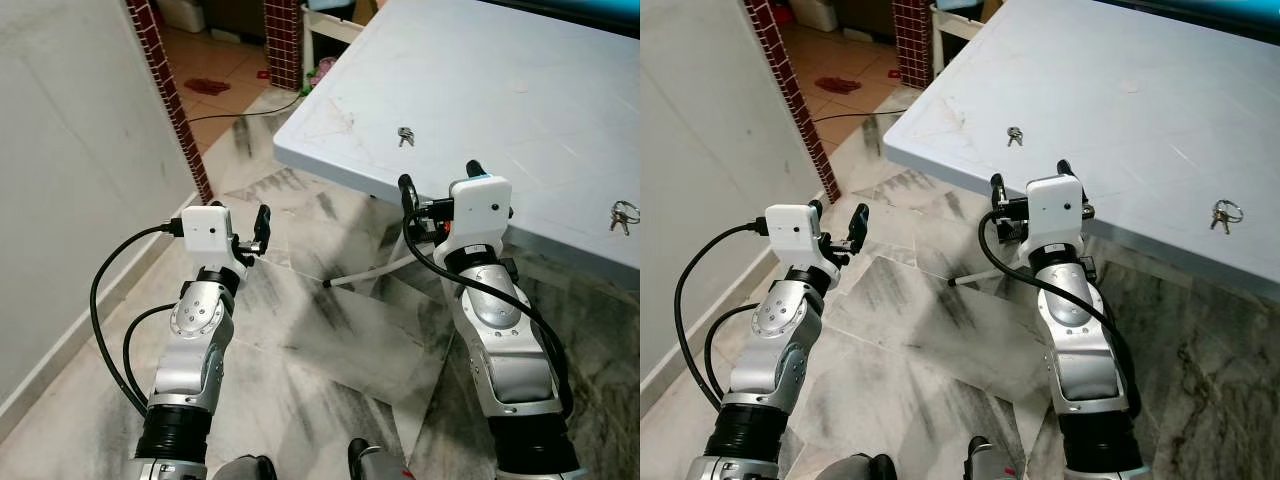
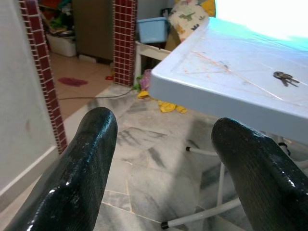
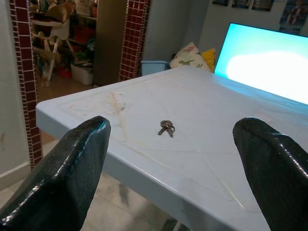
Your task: Hang keys on a hook
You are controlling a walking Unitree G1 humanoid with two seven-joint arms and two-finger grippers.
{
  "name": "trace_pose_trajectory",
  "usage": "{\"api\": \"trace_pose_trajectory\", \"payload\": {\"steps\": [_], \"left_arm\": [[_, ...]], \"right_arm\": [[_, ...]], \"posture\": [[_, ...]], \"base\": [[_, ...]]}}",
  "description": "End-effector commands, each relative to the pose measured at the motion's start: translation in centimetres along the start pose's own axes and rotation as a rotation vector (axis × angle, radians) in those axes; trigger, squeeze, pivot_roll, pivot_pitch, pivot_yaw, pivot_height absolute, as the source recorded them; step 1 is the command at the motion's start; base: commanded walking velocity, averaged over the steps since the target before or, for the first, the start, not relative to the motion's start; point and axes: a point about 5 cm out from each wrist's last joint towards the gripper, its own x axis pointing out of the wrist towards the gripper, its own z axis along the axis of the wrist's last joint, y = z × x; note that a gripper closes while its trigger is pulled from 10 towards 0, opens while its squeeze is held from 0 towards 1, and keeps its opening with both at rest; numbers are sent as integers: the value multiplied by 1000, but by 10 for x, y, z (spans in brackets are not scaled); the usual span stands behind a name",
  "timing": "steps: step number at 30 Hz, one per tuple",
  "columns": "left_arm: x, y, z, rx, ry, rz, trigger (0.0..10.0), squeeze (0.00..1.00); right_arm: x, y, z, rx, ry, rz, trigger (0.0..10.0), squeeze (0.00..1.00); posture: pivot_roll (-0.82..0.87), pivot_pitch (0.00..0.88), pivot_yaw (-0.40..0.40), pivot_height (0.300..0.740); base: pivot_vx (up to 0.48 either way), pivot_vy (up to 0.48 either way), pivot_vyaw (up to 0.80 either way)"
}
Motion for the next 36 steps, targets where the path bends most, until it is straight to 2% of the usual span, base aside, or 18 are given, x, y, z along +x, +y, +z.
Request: {"api": "trace_pose_trajectory", "payload": {"steps": [1, 13, 36], "left_arm": [[0, 0, -2, -2, 19, -16, 10000, 0], [-6, -7, -9, -20, 52, -58, 10000, 0], [-8, -12, -10, -26, 69, -104, 10000, 0]], "right_arm": [[-1, -2, 1, 4, -7, -16, 10000, 0], [-2, 0, 0, 10, -2, -14, 10000, 0], [-3, 2, -2, 12, 2, -15, 10000, 0]], "posture": [[-51, 163, 49, 740], [-41, 168, 51, 740], [-40, 161, 57, 740]], "base": [[0, 0, -800], [0, 0, -800], [0, 0, -772]]}}
